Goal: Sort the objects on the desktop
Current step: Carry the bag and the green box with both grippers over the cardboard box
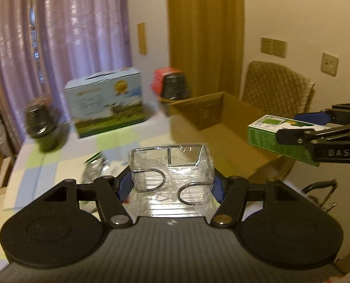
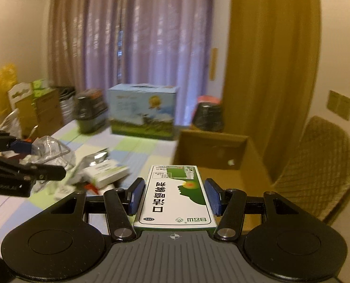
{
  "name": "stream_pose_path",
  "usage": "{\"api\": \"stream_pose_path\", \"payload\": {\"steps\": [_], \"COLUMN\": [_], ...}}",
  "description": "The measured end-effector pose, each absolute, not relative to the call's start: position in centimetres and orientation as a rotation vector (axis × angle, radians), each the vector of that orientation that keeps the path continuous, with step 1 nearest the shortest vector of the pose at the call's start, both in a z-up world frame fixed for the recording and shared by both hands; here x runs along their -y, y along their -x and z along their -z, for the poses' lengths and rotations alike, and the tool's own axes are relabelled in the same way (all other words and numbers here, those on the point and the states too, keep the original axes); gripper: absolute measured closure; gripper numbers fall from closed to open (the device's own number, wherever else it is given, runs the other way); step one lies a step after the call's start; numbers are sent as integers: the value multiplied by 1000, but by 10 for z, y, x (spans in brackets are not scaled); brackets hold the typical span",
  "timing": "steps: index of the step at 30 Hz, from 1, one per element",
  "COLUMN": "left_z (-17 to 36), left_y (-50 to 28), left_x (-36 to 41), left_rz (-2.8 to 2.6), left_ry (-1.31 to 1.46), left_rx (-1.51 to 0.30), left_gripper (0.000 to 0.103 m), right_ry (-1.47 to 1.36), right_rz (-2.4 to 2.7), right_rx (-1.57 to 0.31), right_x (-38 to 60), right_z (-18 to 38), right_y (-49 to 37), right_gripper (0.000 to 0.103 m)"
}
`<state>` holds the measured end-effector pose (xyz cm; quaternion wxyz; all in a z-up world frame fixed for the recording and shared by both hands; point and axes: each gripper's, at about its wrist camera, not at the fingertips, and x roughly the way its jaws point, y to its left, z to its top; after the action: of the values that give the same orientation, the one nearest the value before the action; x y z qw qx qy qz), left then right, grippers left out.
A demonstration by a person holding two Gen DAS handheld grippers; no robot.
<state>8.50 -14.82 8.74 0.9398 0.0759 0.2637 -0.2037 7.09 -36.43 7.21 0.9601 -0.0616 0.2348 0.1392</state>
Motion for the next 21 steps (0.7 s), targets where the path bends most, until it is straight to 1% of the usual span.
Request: {"api": "stream_pose_path", "payload": {"steps": [11,21], "left_z": [-83,-59], "left_y": [-146,-189], "left_x": [244,287], "left_rz": [568,580], "left_ry": [-78,28], "left_rx": [-571,-618], "left_gripper": [42,42], "right_ry": [78,15], "right_rz": [-173,-119], "right_rx": [-490,-518], "right_x": [432,465], "right_z": [-70,-57], "right_y": [-120,-149], "right_gripper": [50,50]}}
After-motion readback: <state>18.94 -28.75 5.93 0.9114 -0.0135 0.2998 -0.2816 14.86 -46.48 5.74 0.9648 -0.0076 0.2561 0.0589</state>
